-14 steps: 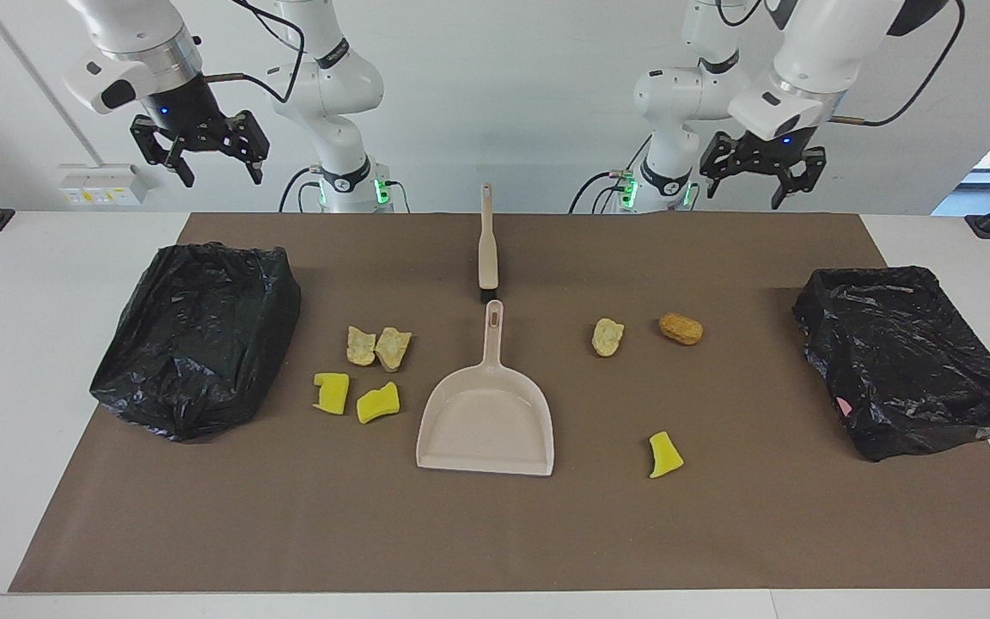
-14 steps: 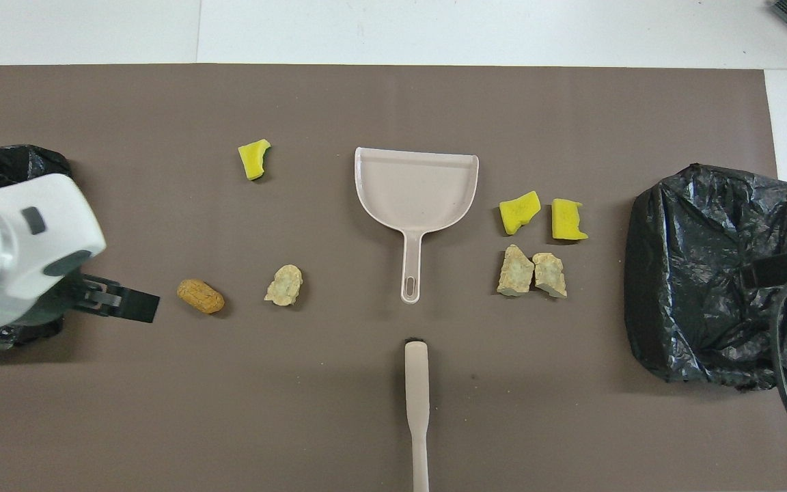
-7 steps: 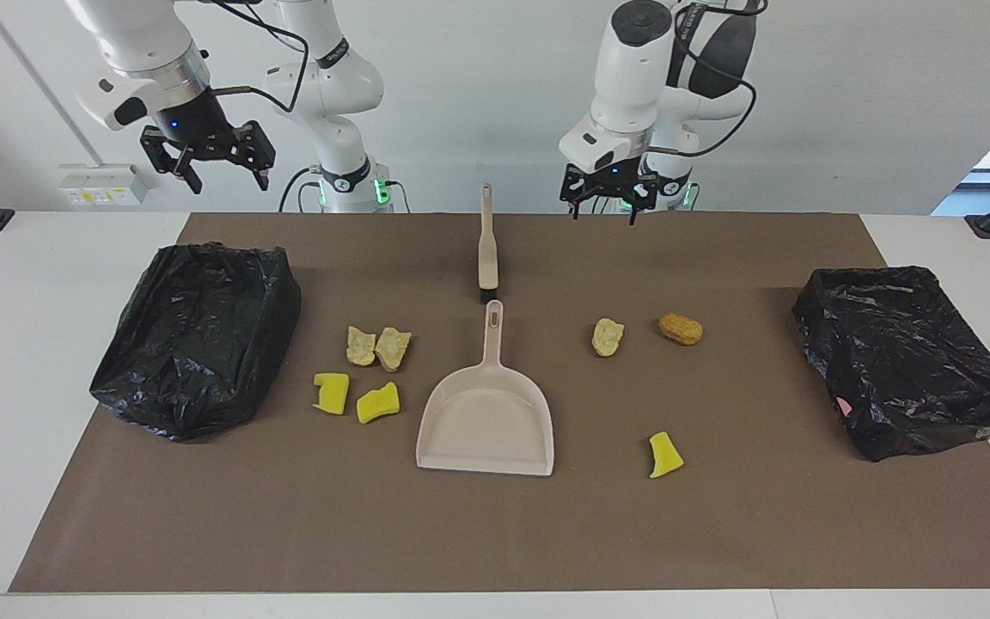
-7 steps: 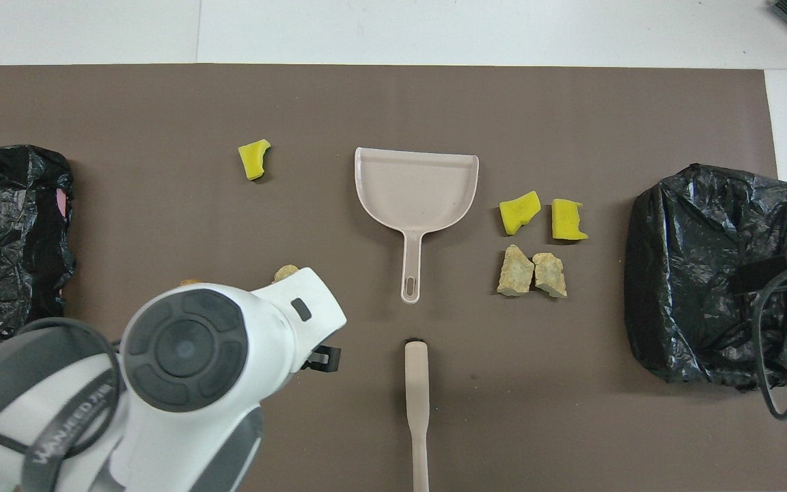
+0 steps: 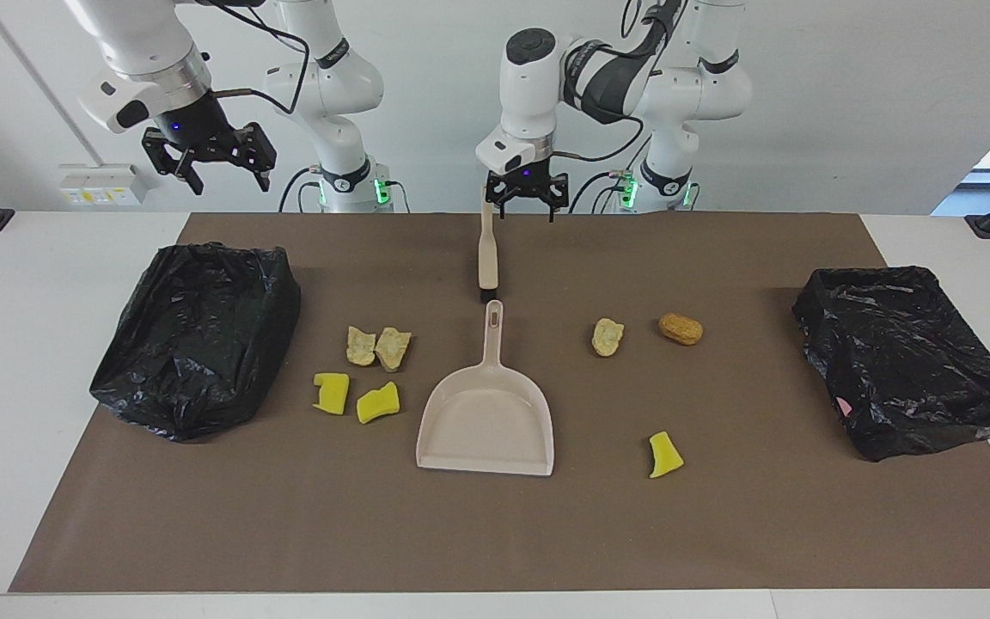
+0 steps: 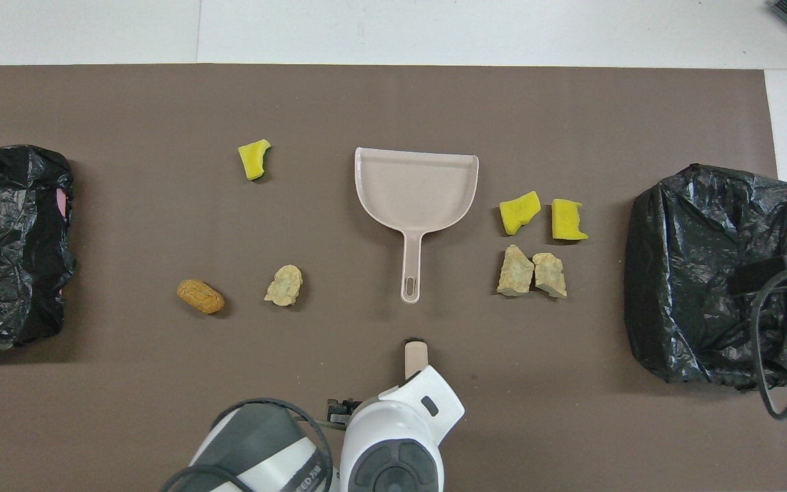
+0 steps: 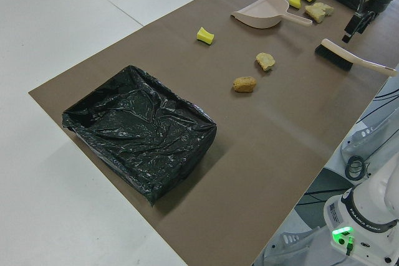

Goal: Sweep and dump trash in bin

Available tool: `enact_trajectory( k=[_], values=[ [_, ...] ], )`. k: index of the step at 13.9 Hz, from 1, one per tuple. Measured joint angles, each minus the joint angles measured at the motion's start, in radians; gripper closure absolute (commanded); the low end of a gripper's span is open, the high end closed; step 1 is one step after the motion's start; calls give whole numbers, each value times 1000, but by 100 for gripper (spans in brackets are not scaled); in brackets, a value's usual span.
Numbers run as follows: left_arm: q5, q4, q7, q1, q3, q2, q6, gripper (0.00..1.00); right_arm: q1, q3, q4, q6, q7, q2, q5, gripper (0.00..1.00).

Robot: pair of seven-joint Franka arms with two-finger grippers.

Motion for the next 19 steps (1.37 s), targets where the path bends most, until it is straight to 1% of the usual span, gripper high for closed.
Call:
enact_trajectory(
  k=[2,4,7,10,13,14,15,16,18,19],
  values=[
    [0,-40,-65,0,-54,24,63,0,0,0,-3,0,0,0,0,0],
    [-1,-54,-133,0,-91,47,93,0,-1,0,-10,0,0,0,0,0],
    [-1,-60,-167,-1,-114,95,100,0,-2,-3,-13,0,0,-1,0,0],
    [-1,-83,-170,-16,-131,157,129,0,-2,-3,-15,0,0,-1,0,0],
    [-1,-86,-171,-21,-134,186,134,0,-2,-3,-16,0,0,-1,0,0],
    [-1,-86,-171,-23,-135,188,134,11,-2,-3,-17,0,0,-1,0,0],
    [-1,-86,-171,-24,-135,188,134,31,-1,-2,-17,0,0,-1,0,0],
    [-1,-86,-171,-25,-136,188,134,57,-1,-1,-17,1,0,-1,0,0],
    [-1,-86,-171,-25,-136,188,134,100,0,0,-15,20,4,0,-1,0],
    [-1,-86,-171,-25,-136,188,135,100,0,1,-7,29,5,5,-1,0]
  ],
)
